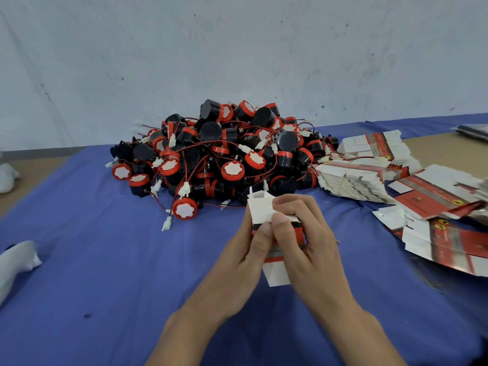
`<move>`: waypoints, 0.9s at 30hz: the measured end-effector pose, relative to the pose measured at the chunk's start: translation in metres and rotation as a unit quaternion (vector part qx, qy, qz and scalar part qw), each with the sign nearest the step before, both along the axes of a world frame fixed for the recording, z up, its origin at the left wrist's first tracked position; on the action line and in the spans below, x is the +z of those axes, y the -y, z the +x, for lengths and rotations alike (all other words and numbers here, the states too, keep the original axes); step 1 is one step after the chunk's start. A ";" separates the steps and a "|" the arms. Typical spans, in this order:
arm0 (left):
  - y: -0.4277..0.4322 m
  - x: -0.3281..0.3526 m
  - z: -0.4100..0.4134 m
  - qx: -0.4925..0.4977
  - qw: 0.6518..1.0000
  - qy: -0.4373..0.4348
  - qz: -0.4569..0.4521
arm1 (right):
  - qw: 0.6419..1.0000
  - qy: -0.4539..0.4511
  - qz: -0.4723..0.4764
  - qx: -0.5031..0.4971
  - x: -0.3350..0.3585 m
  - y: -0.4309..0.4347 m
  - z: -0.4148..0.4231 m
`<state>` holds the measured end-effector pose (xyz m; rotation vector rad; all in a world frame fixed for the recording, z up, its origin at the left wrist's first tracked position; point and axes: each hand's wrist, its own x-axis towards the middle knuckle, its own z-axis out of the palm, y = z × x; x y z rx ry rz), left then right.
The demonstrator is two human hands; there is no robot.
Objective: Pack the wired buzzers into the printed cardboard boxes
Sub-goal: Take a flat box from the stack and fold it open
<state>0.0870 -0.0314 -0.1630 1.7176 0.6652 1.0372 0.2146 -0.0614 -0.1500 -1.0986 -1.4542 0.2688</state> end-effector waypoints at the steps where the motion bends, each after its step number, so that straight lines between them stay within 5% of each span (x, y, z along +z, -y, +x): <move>1: 0.001 0.001 0.000 0.000 1.000 0.003 0.000 | 1.000 0.002 0.007 -0.002 0.000 0.000 0.000; 13: 0.000 0.012 -0.007 0.065 0.994 0.049 0.067 | 1.000 0.023 -0.012 -0.007 -0.003 -0.003 0.004; 17: -0.001 0.014 -0.012 0.105 0.990 0.071 0.068 | 0.996 0.091 -0.019 -0.018 -0.006 -0.002 0.009; 27: -0.018 0.013 -0.032 0.195 0.980 -0.010 0.045 | 0.975 0.219 0.020 -0.014 -0.010 0.001 0.003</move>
